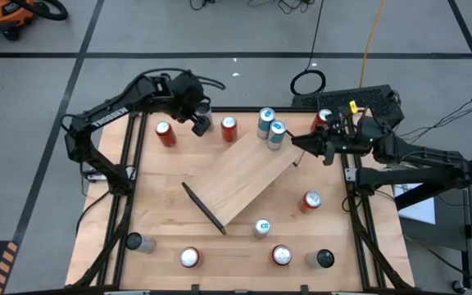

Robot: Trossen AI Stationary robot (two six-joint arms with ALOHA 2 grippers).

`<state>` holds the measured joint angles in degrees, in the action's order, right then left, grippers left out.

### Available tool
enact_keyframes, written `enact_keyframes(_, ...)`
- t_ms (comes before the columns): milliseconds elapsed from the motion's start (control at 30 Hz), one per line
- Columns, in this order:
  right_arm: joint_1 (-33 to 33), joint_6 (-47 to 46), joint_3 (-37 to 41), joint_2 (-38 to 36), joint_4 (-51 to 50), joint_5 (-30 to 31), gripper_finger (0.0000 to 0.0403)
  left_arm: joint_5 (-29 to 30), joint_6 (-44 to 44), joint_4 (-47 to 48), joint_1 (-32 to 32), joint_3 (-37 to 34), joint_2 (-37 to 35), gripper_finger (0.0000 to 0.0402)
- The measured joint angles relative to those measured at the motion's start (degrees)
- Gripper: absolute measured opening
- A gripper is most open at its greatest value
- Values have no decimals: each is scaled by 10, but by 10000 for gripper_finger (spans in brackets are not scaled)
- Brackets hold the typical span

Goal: Place canned beverage on shelf
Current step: Put the top right red soda can on the shelf

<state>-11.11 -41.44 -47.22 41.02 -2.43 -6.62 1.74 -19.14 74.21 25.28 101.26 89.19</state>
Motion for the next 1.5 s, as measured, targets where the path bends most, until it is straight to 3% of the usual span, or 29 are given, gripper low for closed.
enact_keyframes(300,0,17,-47,7,-33,115,75,-1,-16,3,-5,-27,0,363)
enact_keyframes(600,-23,-32,-131,11,-272,283,75,-17,-47,-45,-42,-27,0,363)
enact_keyframes(800,-66,-74,-196,31,-428,336,75,-17,-84,-73,-75,-27,0,363)
enact_keyframes(1000,-112,-66,-244,93,-513,320,75,-15,-106,-96,-102,-27,0,363)
enact_keyframes(1167,-129,16,-287,151,-443,324,90,-14,-106,-83,-122,-27,0,363)
enact_keyframes(1300,-147,20,-341,188,-436,337,115,-9,-107,-64,-137,-27,0,363)
enact_keyframes(1400,-185,-4,-375,219,-499,333,125,-8,-121,-64,-148,-27,0,363)
enact_keyframes(1500,-239,-24,-391,255,-569,289,127,-28,-135,-95,-159,-27,-4,363)
